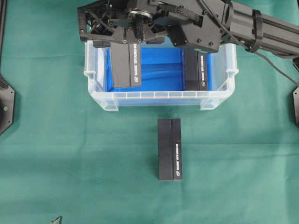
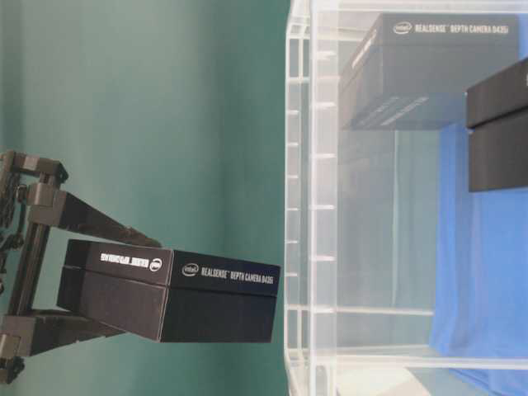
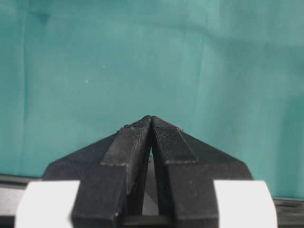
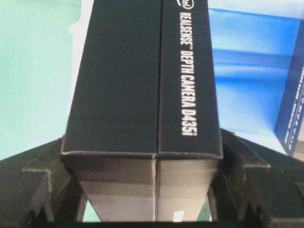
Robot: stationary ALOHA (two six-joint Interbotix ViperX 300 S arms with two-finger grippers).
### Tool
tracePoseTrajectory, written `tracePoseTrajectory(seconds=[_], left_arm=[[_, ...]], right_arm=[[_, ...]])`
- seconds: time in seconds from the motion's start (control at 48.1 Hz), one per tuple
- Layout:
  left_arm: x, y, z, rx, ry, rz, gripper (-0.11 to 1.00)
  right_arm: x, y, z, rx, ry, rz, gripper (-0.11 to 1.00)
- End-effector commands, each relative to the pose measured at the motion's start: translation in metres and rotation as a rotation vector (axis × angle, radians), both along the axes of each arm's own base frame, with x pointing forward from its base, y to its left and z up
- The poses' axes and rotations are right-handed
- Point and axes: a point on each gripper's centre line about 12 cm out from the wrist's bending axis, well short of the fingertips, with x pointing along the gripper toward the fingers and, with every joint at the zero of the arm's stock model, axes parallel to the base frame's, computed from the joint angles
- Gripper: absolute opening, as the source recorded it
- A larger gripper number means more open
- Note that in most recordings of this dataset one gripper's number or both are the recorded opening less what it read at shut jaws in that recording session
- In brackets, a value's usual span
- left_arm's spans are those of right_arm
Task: Take the box out of the case with the right arm.
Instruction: 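Lift the left black box up out of the case, then carry the box over the case front wall toward the table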
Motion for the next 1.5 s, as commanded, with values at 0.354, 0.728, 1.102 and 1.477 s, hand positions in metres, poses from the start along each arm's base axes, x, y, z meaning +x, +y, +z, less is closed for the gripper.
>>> tracePoseTrajectory(seconds=[0.354,0.728,1.102,1.477], left_arm=[[0.002,0.001,0.009,0.001,-0.029,0.004,0.00],[0.002,0.001,0.009,0.000,-0.029,0.004,0.00],[0.002,0.001,0.008,0.002,-0.028,0.003,0.00],[0.003,0.001,0.008,0.001,-0.026,0.002,0.00]], right_arm=[[-0.021,0.002,0.046,-0.017,-0.106,0.002,0.68],[-0.020,0.003,0.046,-0.017,-0.107,0.003,0.68],[-0.018,0.028,0.046,0.003,-0.117,0.008,0.68],[-0.022,0.087,0.045,0.027,-0.096,-0.007,0.68]])
